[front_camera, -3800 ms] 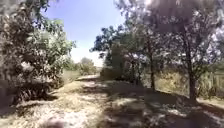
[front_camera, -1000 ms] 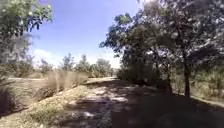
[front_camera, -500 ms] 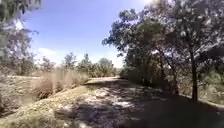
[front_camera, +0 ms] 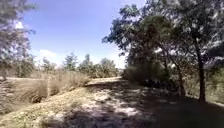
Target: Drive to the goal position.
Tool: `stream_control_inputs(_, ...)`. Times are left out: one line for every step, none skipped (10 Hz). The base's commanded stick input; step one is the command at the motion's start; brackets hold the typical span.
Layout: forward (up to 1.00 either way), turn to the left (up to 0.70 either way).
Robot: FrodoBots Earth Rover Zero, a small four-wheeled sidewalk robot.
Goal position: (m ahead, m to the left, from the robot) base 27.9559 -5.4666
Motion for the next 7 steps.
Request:
stream_control_inputs(0.70,0.00)
stream_control_inputs(0.70,0.00)
stream_control_inputs(0.70,0.00)
stream_control_inputs(0.70,0.00)
stream_control_inputs(0.70,0.00)
stream_control_inputs(0.70,0.00)
stream_control_inputs(0.70,0.00)
